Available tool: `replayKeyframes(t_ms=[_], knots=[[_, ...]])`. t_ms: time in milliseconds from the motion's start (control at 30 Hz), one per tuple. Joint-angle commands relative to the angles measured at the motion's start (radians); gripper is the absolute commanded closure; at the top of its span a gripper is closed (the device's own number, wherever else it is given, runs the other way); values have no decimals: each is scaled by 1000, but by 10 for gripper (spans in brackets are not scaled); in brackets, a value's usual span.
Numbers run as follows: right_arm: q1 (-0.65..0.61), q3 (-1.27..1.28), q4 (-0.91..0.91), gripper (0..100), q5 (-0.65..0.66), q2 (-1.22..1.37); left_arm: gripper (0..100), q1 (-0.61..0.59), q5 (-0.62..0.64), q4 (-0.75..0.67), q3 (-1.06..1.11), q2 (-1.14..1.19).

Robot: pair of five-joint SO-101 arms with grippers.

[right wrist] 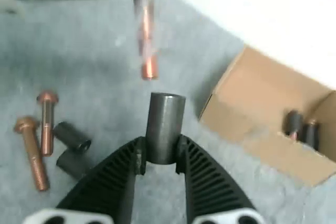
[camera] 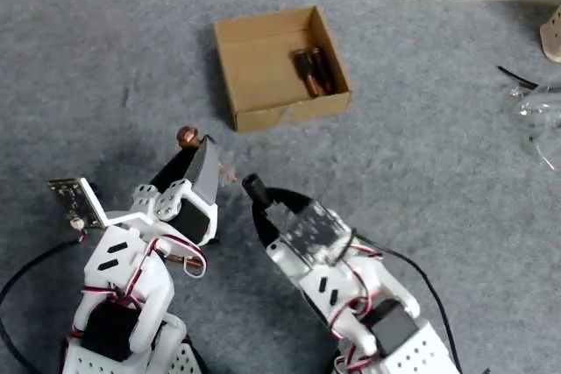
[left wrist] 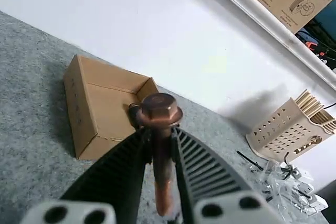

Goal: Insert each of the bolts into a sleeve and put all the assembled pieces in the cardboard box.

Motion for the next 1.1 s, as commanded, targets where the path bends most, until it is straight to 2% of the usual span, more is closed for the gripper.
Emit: replayKeyframes(t_ms=[0, 200, 367, 667, 900, 1067], knots=[[-13, 84, -44, 995, 15, -35, 995, 24, 6, -23, -10, -12], [-5, 94, -81, 995, 17, -48, 995, 28, 8, -23, -16, -12], [30, 88, -79, 995, 14, -50, 995, 82, 6, -5, -18, -12], [24, 88, -79, 995, 11, -50, 995, 76, 2, -9, 39, -5], [-24, 88, -79, 995, 11, -50, 994, 21, -2, -166, 143, -4], [-24, 88, -79, 995, 11, -50, 994, 13, 3, -172, 148, -4]])
